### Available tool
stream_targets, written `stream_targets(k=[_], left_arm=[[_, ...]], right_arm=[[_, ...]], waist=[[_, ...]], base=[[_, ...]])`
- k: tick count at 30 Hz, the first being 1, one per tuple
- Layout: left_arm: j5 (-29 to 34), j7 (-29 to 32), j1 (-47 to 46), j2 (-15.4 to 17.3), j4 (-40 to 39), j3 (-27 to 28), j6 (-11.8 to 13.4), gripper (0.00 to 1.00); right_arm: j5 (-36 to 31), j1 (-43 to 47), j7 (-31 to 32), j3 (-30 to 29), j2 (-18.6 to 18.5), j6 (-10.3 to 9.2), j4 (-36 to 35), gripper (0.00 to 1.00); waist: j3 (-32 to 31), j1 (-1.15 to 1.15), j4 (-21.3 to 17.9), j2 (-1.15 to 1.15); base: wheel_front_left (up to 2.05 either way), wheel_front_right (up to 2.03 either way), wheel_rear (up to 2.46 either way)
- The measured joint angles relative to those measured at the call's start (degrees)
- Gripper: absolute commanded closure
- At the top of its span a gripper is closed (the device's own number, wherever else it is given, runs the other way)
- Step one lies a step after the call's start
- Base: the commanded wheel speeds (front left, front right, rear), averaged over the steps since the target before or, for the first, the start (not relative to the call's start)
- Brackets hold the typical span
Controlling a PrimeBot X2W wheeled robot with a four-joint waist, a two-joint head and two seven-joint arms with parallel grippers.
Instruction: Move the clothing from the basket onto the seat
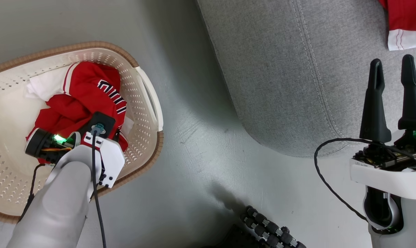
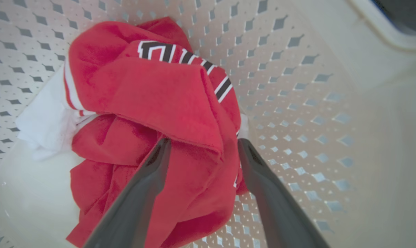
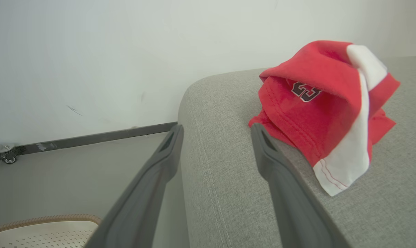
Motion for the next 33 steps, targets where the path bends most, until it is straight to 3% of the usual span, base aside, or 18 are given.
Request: stream_targets(k=[3, 4, 6, 9, 33], left_arm=[[0.00, 0.15, -0.85, -0.41, 0.58, -0.23, 0.00, 0.02], [0.00, 0.14, -1.16, -0.49, 0.70, -0.23, 0.00, 0.14], [0.00, -0.26, -1.77, -0.65, 0.73, -0.20, 0.00, 0.51], [-0.01, -0.90, -2.31, -0.92, 0.90, -0.11, 0.03, 1.00], [1.04, -7.20, -2.91, 1.93, 2.01, -1.13, 0.55, 1.00]], right_arm=[[-0.34, 0.15, 0.00, -0.46, 0.00, 0.00, -0.18, 0.00], [-0.45, 0.15, 0.00, -0.54, 0.00, 0.00, -0.25, 0.00], [-0.45, 0.15, 0.00, -0.62, 0.00, 0.00, -0.31, 0.00], [-0.45, 0.14, 0.00, -0.58, 0.01, 0.00, -0.31, 0.00], [1.15, -3.85, -0.01, 1.34, 0.01, 0.00, 1.08, 0.00]], waist=[[0.18, 0.00, 0.17, 0.00], [0.27, 0.00, 0.23, 0.00], [0.44, 0.00, 0.33, 0.00], [0.65, 0.00, 0.47, 0.00], [-1.20, 0.00, 0.64, 0.00]], base=[[0.00, 0.00, 0.00], [0.00, 0.00, 0.00], [0.00, 0.00, 0.00], [0.00, 0.00, 0.00], [0.00, 0.00, 0.00]])
